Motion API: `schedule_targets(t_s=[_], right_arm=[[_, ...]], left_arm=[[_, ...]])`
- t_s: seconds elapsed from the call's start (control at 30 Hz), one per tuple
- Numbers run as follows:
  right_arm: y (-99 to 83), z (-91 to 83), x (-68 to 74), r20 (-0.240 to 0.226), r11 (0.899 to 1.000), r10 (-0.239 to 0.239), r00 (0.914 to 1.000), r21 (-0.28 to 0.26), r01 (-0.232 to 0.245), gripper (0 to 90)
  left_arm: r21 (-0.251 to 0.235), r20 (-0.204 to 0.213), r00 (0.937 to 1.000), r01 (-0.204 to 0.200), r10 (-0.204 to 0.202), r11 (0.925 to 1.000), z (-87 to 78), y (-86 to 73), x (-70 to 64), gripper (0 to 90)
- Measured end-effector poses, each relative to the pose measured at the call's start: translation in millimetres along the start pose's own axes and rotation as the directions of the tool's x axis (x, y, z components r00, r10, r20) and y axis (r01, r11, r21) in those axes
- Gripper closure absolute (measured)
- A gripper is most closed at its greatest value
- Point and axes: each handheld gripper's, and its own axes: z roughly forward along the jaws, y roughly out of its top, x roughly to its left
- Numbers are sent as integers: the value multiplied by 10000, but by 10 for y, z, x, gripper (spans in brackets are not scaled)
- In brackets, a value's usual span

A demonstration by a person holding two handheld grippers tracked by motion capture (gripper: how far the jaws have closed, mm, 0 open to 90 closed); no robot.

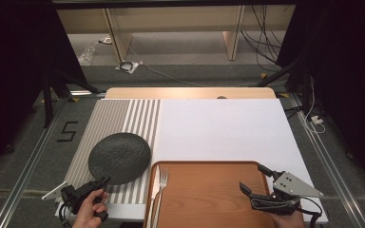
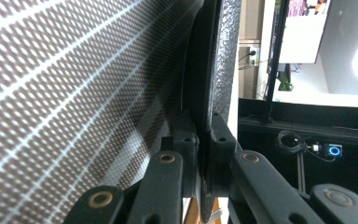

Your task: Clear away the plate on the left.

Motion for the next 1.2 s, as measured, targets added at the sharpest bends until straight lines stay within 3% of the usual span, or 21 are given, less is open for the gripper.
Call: schedule_targets(t_s=[0.37, 0.47, 0.5, 0.63, 0.97, 1.2], right_arm=[[-4, 5, -5, 22, 10000, 4, 10000, -4, -4, 172], [-3, 4, -6, 43, 10000, 24, 10000, -8, -24, 172], [-4, 2, -7, 39, 10000, 15, 10000, 3, -15, 172], [-4, -1, -8, 37, 10000, 60, 10000, -25, -60, 172], [-5, 6, -7, 39, 10000, 25, 10000, 0, -25, 172], [-6, 4, -8, 43, 10000, 53, 10000, -25, -53, 172]], left_arm=[[638, 530, 9985, -199, 165, 9978, 23, -134, -84, 848], [863, 469, 9986, -297, 257, 9958, 41, -168, -97, 845], [877, 477, 9988, -132, 90, 9961, 50, -180, -110, 844], [1042, 450, 9986, -334, 288, 9940, 56, -214, -132, 843], [1301, 746, 9959, -599, 505, 9897, 64, -315, -196, 843], [1648, 874, 9953, -561, 421, 9847, 78, -394, -218, 841]])
